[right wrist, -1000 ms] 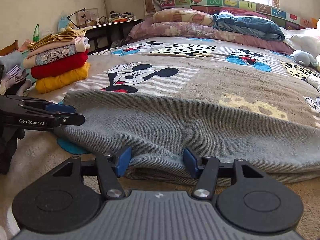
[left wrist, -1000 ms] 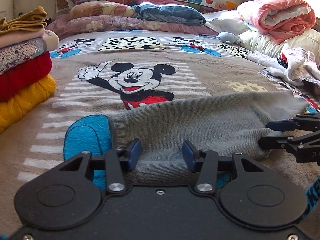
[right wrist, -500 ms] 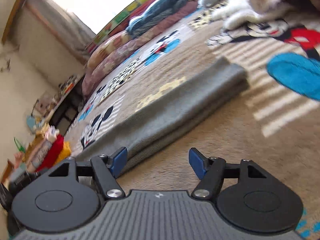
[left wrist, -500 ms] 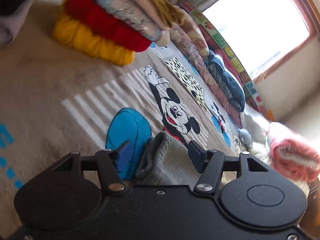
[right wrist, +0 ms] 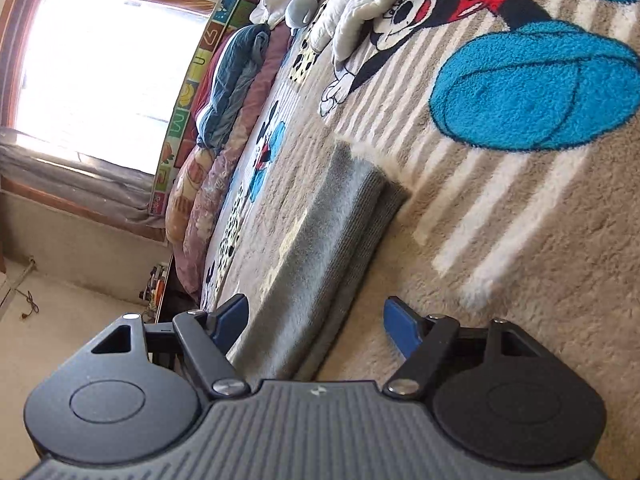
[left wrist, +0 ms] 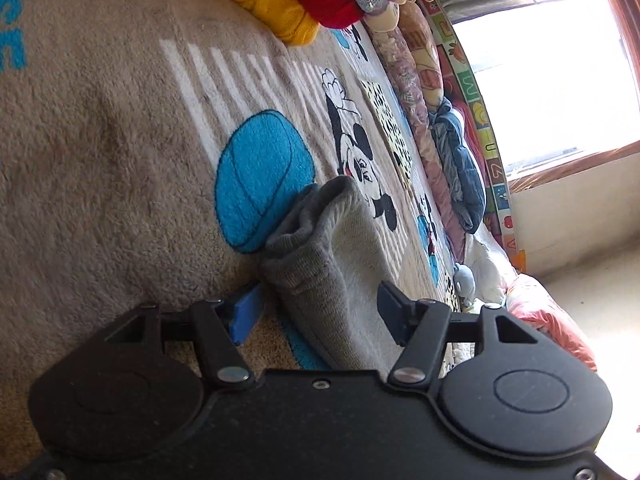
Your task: Fold clothes
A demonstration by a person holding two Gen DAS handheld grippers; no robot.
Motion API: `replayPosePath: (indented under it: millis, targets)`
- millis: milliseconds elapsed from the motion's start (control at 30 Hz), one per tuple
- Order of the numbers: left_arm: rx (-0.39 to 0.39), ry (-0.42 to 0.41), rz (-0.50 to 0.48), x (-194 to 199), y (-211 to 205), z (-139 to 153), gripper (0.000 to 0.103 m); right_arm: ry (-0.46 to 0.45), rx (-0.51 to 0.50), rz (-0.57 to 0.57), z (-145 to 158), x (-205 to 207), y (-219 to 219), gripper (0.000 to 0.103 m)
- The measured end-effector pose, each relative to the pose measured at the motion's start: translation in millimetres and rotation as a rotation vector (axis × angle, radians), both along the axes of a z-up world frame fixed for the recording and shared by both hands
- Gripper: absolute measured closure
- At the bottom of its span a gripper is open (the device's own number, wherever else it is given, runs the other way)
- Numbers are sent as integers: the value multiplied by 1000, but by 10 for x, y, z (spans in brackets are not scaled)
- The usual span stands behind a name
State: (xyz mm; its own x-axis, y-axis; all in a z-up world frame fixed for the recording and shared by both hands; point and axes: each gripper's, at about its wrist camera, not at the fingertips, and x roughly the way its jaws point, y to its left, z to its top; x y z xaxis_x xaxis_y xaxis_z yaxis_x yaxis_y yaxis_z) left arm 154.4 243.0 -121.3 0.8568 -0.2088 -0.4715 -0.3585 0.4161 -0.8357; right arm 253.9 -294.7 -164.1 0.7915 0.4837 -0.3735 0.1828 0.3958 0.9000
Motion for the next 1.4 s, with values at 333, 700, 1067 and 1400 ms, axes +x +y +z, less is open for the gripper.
replayPosePath:
  millis: [333, 700, 1067, 1400]
  targets:
    - [87, -7, 53, 125, -92, -12, 43, -33, -14, -78, -129, 257, -88, 48]
    - [134, -5, 94, 163, -121, -38, 72, -44, -81, -159, -200, 250, -49, 84]
    - [93, -25, 67, -225, 230, 144, 75, -90, -8, -98, 108, -387, -11, 86]
    - [44, -45, 30, -334, 243, -47, 53, -43, -30, 11, -158, -570, 1, 72]
